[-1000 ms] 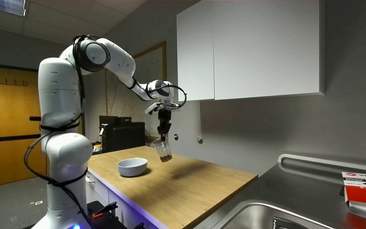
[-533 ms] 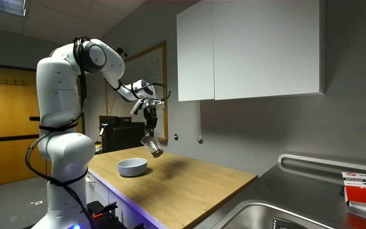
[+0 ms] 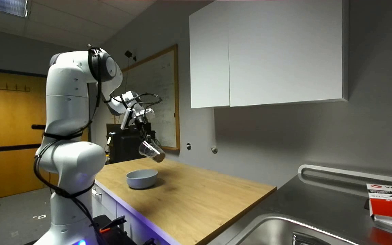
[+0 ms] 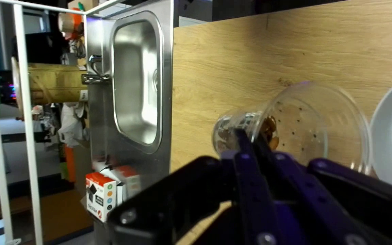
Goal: Pour the contents of the cup into the bowl
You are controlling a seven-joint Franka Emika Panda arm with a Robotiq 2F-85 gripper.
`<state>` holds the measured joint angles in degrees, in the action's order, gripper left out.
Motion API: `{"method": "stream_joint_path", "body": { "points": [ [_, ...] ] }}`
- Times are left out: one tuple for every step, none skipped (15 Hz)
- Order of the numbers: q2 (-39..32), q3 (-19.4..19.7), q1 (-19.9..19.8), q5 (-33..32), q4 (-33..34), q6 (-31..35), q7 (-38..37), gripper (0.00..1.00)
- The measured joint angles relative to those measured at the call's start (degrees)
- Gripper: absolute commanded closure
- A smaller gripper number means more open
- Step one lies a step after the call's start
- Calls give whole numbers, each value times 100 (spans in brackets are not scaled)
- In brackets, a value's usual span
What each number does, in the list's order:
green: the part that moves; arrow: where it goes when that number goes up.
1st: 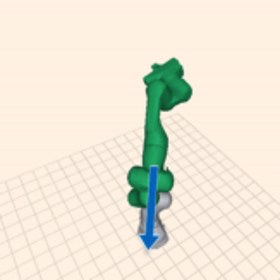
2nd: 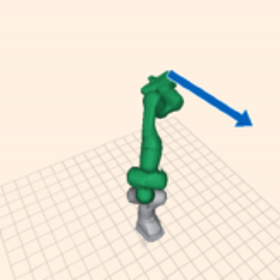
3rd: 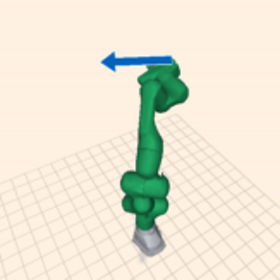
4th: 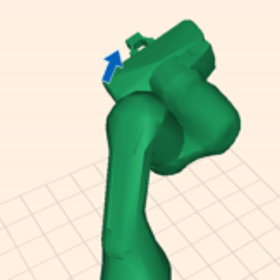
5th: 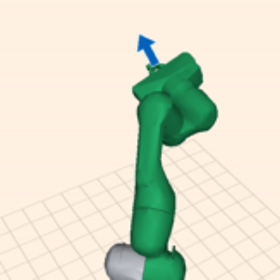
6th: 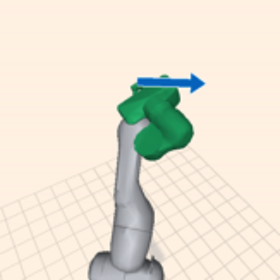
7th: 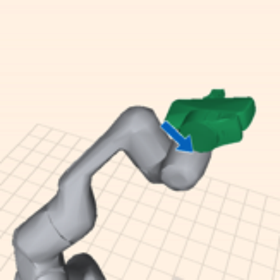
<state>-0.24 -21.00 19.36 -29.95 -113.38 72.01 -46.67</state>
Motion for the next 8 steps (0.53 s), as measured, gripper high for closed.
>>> {"method": "stream_joint_path", "body": {
  "points": [
    [-130, -76, 115, -95, 55, -147, -116, 98],
    [-264, -131, 230, -184, 116, -283, -221, 98],
    [-413, -177, 350, -284, 183, -408, -325, 98],
    [-573, -209, 472, -388, 252, -525, -428, 98],
    [-732, -224, 587, -492, 325, -624, -522, 98],
    [-898, -226, 695, -604, 396, -720, -618, 98],
    [-1059, -226, 785, -713, 468, -804, -713, 98],
    [-1214, -225, 861, -830, 533, -882, -819, 98]
  ]
}}
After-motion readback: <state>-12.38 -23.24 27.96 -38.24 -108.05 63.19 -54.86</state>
